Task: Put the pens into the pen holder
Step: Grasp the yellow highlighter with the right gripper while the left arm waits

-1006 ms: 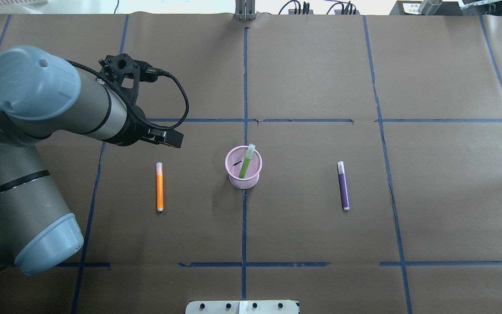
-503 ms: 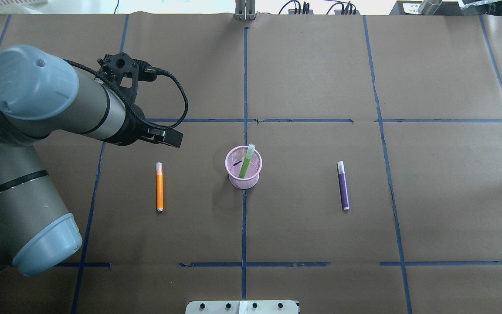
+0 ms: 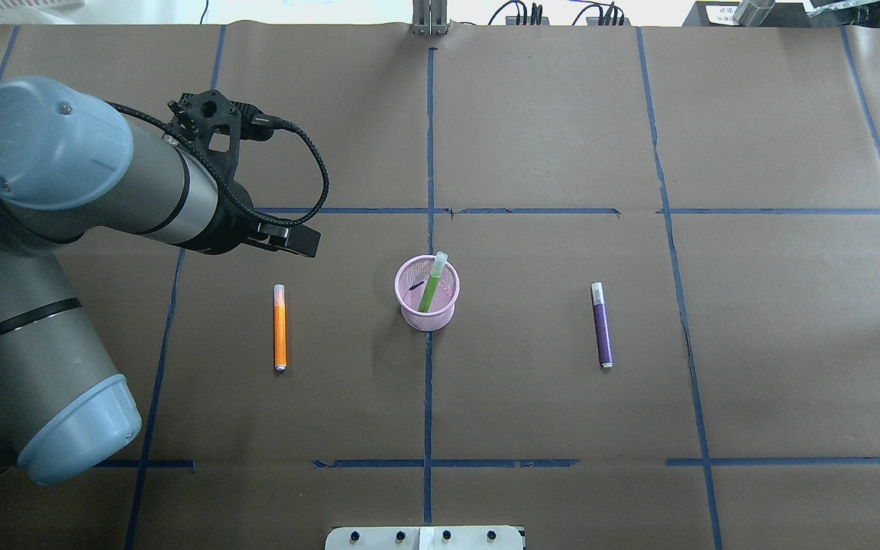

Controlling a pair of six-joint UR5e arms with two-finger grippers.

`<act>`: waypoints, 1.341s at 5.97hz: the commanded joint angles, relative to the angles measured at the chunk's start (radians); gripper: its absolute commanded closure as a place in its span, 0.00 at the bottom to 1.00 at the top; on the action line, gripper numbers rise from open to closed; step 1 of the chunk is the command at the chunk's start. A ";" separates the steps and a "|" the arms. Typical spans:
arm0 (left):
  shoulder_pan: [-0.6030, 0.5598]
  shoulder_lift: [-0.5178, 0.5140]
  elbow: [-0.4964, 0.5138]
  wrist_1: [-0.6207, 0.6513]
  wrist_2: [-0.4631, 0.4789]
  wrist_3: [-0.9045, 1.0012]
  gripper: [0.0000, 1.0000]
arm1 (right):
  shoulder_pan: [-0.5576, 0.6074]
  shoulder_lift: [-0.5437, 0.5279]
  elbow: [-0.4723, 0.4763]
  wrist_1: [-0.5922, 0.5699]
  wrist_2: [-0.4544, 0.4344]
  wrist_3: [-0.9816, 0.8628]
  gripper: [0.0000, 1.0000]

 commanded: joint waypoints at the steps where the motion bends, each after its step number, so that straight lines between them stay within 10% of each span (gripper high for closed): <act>1: 0.001 0.000 -0.001 0.000 0.000 0.000 0.00 | -0.004 0.000 -0.004 0.000 -0.011 0.000 0.80; 2: 0.001 0.000 -0.001 0.000 0.000 0.000 0.00 | -0.004 0.000 0.001 0.003 -0.010 -0.013 0.97; 8: 0.000 0.006 0.000 0.078 -0.034 0.003 0.00 | -0.004 0.074 0.375 0.143 0.110 0.062 0.98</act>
